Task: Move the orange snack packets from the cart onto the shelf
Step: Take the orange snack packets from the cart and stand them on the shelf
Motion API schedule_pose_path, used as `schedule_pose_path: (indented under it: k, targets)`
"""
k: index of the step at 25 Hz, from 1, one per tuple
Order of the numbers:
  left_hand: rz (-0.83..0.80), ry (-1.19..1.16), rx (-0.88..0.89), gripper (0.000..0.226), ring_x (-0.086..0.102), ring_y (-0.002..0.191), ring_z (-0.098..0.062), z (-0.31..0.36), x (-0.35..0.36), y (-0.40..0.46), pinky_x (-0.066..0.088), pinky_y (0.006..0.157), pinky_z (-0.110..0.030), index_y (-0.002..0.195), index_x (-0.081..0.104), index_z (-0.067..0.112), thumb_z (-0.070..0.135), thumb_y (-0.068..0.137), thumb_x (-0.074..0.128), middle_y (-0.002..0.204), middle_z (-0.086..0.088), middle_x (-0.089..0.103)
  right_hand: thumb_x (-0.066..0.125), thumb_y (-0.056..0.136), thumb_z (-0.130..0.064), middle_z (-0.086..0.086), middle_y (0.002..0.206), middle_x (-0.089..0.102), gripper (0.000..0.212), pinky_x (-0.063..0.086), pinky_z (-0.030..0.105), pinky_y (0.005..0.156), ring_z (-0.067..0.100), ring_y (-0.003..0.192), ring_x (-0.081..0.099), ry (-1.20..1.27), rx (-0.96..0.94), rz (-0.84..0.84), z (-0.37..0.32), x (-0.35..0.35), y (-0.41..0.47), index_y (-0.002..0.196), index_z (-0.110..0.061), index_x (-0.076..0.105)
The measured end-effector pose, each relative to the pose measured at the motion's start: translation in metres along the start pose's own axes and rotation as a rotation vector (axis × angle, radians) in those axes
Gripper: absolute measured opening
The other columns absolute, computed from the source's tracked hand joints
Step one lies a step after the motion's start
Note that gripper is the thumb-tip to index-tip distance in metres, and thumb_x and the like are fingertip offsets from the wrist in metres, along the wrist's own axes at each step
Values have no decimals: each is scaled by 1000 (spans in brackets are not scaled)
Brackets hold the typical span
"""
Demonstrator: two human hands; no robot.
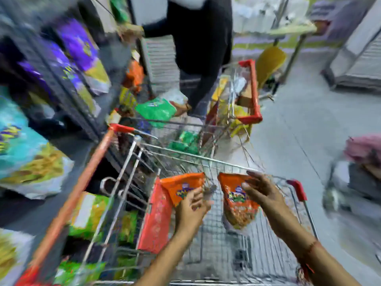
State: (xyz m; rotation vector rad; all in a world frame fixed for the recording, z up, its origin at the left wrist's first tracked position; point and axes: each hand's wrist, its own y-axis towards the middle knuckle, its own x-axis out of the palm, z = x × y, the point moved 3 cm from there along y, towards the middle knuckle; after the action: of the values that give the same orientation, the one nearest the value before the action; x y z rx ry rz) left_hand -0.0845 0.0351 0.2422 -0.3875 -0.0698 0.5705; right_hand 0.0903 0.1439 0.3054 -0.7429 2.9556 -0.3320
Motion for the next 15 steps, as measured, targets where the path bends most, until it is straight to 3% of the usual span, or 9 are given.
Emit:
schedule_pose_path:
  k: [3, 6, 8, 10, 12, 15]
  targets:
    - [-74, 67, -225, 80, 58, 101, -20, -92, 53, 49, 48, 90, -34, 120, 55, 5, 33, 48, 78, 116, -26, 63, 67, 86, 0, 13, 129, 59, 55, 52, 15, 80, 33, 118, 58, -83, 292, 124, 114, -50, 23, 137, -10, 47]
    - [-165, 167, -382, 78, 54, 124, -28, -154, 90, 80, 44, 100, -34, 131, 49, 1, 14, 62, 84, 133, -13, 56, 71, 81, 4, 14, 145, 42, 75, 42, 34, 95, 26, 119, 46, -172, 554, 188, 200, -84, 42, 145, -13, 35]
    - [-247, 259, -424, 87, 46, 133, -23, -185, 111, 104, 40, 110, -40, 142, 38, 10, 12, 67, 83, 145, -7, 46, 74, 77, 6, 12, 153, 35, 83, 39, 42, 106, 30, 133, 40, -233, 647, 105, 246, -101, 58, 146, -16, 32]
    - [-328, 346, -420, 94, 41, 131, -16, -204, 123, 126, 38, 112, -45, 142, 34, 23, 21, 63, 85, 139, 7, 45, 73, 77, 7, 8, 154, 37, 81, 36, 44, 111, 29, 141, 34, -238, 675, 3, 278, -110, 73, 142, -24, 37]
    - [-383, 364, -458, 88, 41, 129, -15, -220, 133, 145, 36, 112, -43, 135, 38, 30, 25, 62, 86, 136, 11, 47, 69, 78, 9, 5, 146, 48, 77, 36, 40, 107, 25, 137, 40, -200, 696, -84, 303, -116, 86, 137, -32, 40]
    - [-377, 297, -520, 74, 49, 126, -21, -238, 136, 152, 42, 100, -33, 114, 47, 40, 26, 56, 89, 128, 6, 58, 65, 80, 12, 3, 139, 54, 77, 46, 35, 98, 20, 123, 53, -118, 744, -147, 322, -116, 94, 142, -24, 39]
